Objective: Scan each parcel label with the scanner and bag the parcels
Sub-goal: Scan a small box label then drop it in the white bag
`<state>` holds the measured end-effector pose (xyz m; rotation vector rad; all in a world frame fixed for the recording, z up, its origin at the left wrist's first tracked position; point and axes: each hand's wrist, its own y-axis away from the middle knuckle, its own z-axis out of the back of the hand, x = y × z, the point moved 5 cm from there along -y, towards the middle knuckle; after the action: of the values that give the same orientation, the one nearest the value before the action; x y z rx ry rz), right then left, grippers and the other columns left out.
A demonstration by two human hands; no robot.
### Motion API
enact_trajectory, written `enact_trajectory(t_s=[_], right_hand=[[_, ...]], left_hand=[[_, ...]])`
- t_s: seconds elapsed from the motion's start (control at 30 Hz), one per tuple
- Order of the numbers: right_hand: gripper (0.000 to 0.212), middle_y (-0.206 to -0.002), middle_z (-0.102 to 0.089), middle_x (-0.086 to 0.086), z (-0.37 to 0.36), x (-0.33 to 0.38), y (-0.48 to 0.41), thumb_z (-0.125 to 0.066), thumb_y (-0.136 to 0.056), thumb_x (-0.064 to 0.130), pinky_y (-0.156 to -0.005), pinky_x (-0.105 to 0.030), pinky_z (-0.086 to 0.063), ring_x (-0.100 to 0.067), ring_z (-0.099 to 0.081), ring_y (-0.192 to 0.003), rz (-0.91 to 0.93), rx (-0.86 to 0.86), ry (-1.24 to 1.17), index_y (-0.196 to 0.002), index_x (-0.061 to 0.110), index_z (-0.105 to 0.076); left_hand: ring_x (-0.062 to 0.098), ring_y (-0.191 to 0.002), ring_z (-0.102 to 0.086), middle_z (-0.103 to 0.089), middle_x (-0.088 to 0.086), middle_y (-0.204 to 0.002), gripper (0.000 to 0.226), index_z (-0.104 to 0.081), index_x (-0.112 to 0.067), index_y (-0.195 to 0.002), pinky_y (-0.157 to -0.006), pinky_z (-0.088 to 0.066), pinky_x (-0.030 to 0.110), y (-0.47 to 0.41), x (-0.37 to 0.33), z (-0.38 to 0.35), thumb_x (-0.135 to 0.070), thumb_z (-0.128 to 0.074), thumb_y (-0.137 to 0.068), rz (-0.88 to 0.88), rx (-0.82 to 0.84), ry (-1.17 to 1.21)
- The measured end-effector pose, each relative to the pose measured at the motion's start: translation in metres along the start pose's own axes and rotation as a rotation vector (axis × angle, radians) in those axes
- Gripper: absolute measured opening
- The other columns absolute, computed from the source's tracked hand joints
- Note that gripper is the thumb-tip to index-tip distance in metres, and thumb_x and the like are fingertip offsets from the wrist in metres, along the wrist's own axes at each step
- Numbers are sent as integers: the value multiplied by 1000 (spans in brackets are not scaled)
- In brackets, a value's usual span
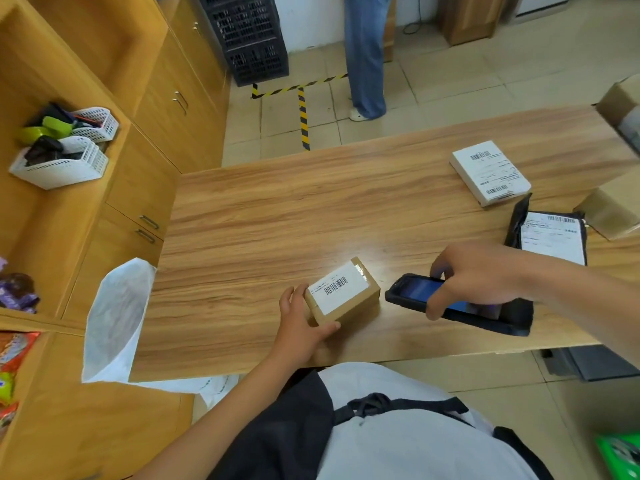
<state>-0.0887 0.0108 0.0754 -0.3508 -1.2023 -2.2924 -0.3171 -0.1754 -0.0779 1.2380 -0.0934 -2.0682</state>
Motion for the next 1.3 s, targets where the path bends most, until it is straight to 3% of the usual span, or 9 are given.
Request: enact_trajectory(t_s=[0.17, 0.3, 0.43, 0.6, 0.73, 0.87, 1.03, 1.17, 1.3], right_hand=[[74, -101, -74, -13, -19, 1, -10, -86, -38, 60, -46, -29, -56, -27, -75, -69, 24, -35, -238, -99, 20, -76], [61, -86, -75, 3, -33, 30, -22, -82, -39, 64, -48, -13, -51, -6, -71, -68, 62, -29, -409, -89, 29, -80], [54, -77, -74, -1, -53, 77, -39, -85, -46, 53, -58, -28, -52, -9, -70, -65, 99, 29, -553, -93, 25, -80], [45, -73, -72, 4, -82, 149, -59, -82, -49, 49, -57, -25, -52, -5, -65, -65, 131, 73, -732, -90, 30, -82], [44, -67, -68, 5, -104, 204, -74, -82, -48, 47, -50, -18, -50, -2, -62, -57, 146, 44, -887, -86, 27, -83], [20, -66, -68, 5, -123, 247, -91, -88, -61, 34, -49, -20, -51, -5, -63, -55, 125, 19, -924, -81, 32, -84], [49, -71, -68, 2, -142, 281, -109, -83, -54, 47, -54, -27, -55, -13, -65, -61, 83, -51, -924, -93, 18, -84], [50, -70, -70, 5, -153, 302, -118, -83, -51, 49, -50, -23, -54, -10, -65, -59, 73, -96, -909, -91, 21, -83], [55, -74, -72, 6, -163, 318, -126, -81, -58, 43, -49, -21, -53, -11, -66, -62, 49, -148, -916, -105, 14, -79]], left_hand=[[7, -128, -43, -33, -9, -144, 99, -35, -26, -146, -107, -47, 39, -2, 10, 14, -17, -91, -66, -13, -27, 80], [-5, -118, -49, -40, -11, -141, 93, -40, -34, -138, -98, -51, 25, -6, 20, 35, -11, -91, -63, -8, -50, 168], [-15, -109, -53, -42, -10, -142, 93, -41, -31, -140, -79, -51, 7, -5, 37, 71, -11, -91, -64, 37, -97, 265], [10, -118, -58, -45, -4, -146, 99, -35, -28, -146, -82, -50, 17, -5, 70, 135, -14, -92, -66, 143, -243, 417], [14, -123, -56, -46, 1, -146, 99, -35, -25, -147, -90, -52, 27, -9, 104, 189, -15, -91, -66, 193, -387, 517], [12, -125, -52, -49, -6, -143, 99, -33, -28, -147, -98, -48, 37, -11, 144, 244, -28, -91, -66, 243, -531, 524], [13, -123, -53, -51, -7, -139, 89, -39, -26, -142, -93, -46, 32, -13, 205, 313, -27, -90, -68, 305, -702, 559], [19, -126, -53, -51, 0, -138, 84, -42, -22, -139, -101, -48, 43, -26, 254, 368, -17, -88, -69, 351, -779, 614], [22, -119, -55, -47, 5, -142, 92, -37, -22, -144, -94, -50, 38, -43, 289, 413, -19, -88, -68, 412, -834, 642]])
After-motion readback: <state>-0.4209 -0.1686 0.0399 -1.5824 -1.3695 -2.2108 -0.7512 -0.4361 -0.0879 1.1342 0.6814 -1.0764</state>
